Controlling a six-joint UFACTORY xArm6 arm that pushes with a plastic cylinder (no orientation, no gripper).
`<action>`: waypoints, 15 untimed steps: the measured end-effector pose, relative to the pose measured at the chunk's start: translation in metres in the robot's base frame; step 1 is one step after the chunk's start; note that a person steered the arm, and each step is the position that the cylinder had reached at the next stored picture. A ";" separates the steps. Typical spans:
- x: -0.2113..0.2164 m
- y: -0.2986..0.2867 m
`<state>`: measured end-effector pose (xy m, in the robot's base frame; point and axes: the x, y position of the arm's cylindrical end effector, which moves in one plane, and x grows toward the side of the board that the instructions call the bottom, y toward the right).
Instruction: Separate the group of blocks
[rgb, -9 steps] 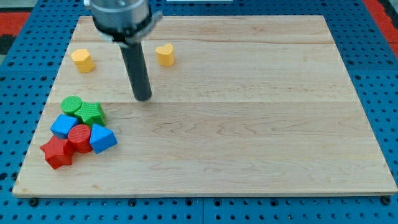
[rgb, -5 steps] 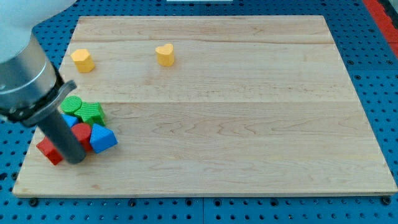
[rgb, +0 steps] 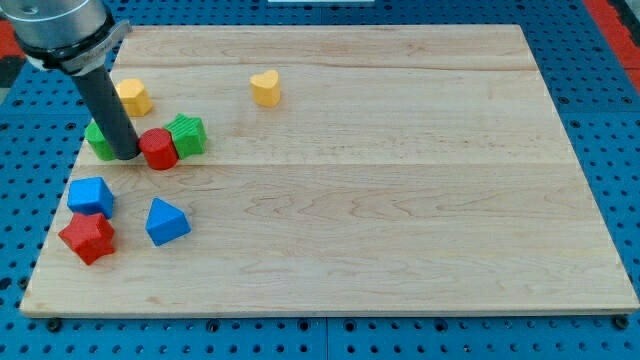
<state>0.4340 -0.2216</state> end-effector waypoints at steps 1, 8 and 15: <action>0.027 0.014; 0.039 0.023; -0.066 0.063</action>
<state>0.3678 -0.1587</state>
